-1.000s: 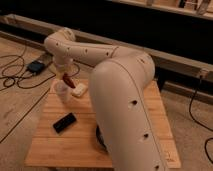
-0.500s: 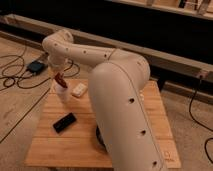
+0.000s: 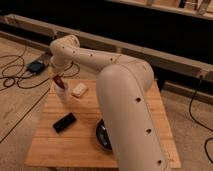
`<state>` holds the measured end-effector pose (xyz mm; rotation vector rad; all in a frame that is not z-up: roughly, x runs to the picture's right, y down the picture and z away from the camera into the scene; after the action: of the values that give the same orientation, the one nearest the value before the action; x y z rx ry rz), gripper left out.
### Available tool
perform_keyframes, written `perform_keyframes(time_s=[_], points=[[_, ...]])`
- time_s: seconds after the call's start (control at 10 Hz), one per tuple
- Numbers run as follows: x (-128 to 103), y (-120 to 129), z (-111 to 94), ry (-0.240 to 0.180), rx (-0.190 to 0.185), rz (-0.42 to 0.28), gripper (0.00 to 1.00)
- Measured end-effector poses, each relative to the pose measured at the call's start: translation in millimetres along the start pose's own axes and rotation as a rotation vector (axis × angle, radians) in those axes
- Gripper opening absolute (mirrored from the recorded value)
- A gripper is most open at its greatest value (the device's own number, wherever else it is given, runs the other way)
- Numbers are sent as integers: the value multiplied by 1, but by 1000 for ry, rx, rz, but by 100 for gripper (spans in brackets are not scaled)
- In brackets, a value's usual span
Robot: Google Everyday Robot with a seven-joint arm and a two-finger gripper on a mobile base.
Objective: Place the pepper in the ceramic cup
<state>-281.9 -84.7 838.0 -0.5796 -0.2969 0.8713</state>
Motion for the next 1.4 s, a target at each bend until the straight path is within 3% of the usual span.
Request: perform_keyframes(time_s=[0.5,0.6,1.4], points=[[11,-8,11,-48,-36,8,67],[11,-8,12,-55,-42,12,72],[13,-8,5,-102,-79,30,74]])
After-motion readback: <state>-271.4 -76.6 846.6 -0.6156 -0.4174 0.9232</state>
